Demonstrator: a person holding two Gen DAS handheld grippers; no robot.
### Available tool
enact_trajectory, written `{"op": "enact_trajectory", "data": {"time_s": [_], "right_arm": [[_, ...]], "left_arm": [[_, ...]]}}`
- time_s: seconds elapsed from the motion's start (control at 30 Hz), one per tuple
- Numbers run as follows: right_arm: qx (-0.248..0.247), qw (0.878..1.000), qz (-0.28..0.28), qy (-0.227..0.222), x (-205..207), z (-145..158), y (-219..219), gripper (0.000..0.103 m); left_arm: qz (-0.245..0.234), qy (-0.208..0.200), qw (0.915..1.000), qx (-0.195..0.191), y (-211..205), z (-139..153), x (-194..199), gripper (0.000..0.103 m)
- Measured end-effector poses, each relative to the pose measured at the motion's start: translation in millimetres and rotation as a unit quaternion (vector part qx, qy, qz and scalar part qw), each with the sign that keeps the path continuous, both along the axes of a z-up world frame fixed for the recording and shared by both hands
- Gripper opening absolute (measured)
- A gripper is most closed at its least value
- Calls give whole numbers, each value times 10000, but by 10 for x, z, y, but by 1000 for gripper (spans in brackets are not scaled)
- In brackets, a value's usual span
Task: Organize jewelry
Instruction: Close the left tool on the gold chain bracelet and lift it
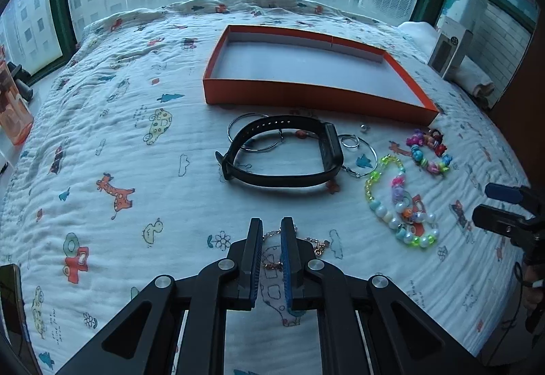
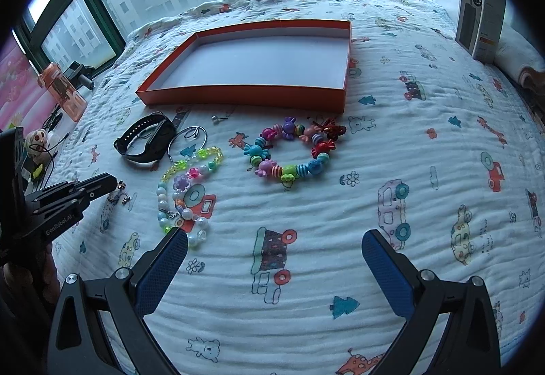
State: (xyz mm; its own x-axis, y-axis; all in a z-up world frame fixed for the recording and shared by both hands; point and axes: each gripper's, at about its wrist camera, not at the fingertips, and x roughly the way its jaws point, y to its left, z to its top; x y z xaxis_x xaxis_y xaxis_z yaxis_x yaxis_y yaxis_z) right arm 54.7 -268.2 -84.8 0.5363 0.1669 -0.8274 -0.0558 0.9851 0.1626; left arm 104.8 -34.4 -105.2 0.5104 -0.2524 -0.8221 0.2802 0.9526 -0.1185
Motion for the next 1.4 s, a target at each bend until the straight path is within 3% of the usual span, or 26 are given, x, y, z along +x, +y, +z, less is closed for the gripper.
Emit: {"op": "enact_trajectory", "data": {"time_s": [0.87, 1.4], "right_arm": [[127, 9999, -18, 110, 39, -70, -39, 103], [127, 9999, -19, 116, 56, -85, -42, 103]], "left_arm": [[-103, 84, 9998, 136, -165, -73, 30, 14], [-242, -121, 9989, 382, -226, -90, 13, 14]]}}
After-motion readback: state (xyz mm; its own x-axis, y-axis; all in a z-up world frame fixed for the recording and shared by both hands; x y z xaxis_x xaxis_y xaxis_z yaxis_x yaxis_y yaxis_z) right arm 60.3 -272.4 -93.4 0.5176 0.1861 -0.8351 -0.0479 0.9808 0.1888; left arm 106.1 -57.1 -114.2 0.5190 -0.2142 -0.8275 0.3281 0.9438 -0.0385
